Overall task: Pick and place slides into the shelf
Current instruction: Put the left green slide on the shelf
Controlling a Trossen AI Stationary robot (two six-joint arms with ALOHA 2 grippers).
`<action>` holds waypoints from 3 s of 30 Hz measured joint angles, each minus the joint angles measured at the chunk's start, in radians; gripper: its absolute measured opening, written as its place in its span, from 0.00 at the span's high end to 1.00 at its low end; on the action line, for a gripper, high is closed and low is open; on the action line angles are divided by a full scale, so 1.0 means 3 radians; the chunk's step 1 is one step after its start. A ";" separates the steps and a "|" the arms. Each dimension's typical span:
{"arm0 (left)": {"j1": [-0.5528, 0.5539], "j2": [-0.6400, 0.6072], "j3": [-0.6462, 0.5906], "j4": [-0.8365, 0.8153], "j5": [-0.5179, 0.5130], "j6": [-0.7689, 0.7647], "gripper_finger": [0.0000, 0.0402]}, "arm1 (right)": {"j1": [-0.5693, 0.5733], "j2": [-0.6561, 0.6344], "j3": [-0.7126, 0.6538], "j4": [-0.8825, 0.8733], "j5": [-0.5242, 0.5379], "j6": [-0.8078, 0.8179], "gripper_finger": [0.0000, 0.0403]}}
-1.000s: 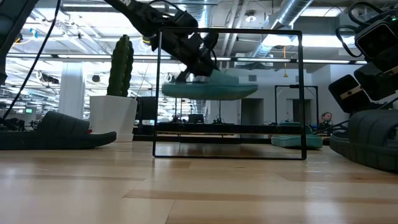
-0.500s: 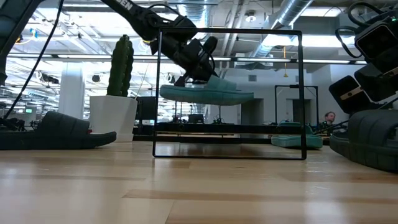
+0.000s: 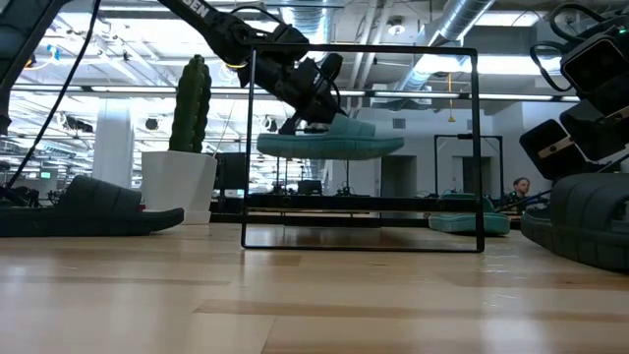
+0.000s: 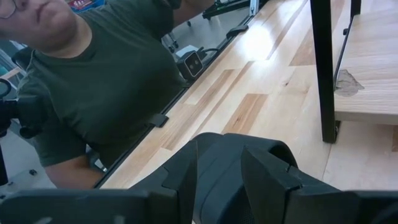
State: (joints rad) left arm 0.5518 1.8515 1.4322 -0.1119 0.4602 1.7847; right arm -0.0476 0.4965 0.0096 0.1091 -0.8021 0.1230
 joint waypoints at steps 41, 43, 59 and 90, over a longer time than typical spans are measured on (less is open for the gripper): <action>0.0141 0.0323 0.0062 0.0328 -0.0119 -0.0395 1.00 | 0.0000 0.0000 0.0000 0.0001 -0.0001 0.0000 0.72; 0.0169 0.0323 0.0062 0.0328 -0.0104 -0.0396 1.00 | -0.0001 0.0000 0.0000 0.0000 0.0000 0.0000 0.72; 0.0121 0.0323 0.0062 0.0106 -0.0104 -0.0025 1.00 | -0.0001 0.0000 0.0000 0.0001 -0.0001 0.0000 0.72; 0.0126 0.0323 0.0061 0.0194 0.0121 0.0233 1.00 | 0.0000 0.0000 0.0000 0.0000 -0.0001 0.0000 0.72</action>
State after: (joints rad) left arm 0.5895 1.9484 1.4506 -0.0536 0.4964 1.8546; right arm -0.0478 0.4964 0.0096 0.1090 -0.8024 0.1230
